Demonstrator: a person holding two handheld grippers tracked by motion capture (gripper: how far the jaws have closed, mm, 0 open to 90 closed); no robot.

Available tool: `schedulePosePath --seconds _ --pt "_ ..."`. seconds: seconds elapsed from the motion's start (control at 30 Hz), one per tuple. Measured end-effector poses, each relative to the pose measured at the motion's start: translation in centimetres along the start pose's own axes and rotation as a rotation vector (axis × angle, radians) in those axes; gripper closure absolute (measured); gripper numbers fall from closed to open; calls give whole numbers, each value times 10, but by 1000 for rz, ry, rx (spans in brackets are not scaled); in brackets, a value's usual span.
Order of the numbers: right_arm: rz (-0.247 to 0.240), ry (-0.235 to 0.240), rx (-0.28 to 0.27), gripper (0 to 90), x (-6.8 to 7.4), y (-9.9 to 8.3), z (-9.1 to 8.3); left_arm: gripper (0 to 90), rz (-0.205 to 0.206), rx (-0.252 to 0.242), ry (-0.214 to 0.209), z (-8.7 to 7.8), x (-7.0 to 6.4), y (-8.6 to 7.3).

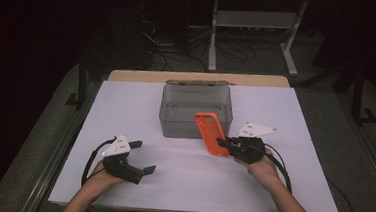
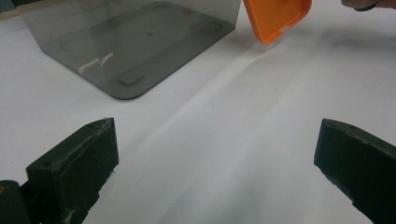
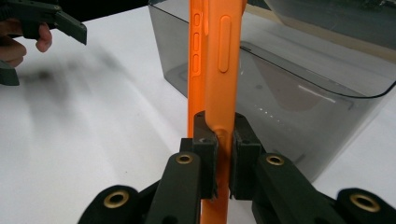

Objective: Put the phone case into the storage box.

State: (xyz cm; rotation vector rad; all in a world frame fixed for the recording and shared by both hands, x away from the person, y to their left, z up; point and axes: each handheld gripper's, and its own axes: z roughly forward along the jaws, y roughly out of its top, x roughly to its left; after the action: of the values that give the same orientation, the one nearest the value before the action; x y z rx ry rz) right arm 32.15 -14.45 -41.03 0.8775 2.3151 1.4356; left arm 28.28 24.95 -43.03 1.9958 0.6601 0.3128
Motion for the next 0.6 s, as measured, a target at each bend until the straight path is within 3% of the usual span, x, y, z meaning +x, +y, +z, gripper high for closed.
schedulePosePath --seconds 0.53,0.6 --pt "11 -6 -35 826 -3 9 -13 0 2 -4 0 1 -1 1" --pt "11 -6 -40 825 -4 11 -15 0 9 -1 15 1 -2 1"
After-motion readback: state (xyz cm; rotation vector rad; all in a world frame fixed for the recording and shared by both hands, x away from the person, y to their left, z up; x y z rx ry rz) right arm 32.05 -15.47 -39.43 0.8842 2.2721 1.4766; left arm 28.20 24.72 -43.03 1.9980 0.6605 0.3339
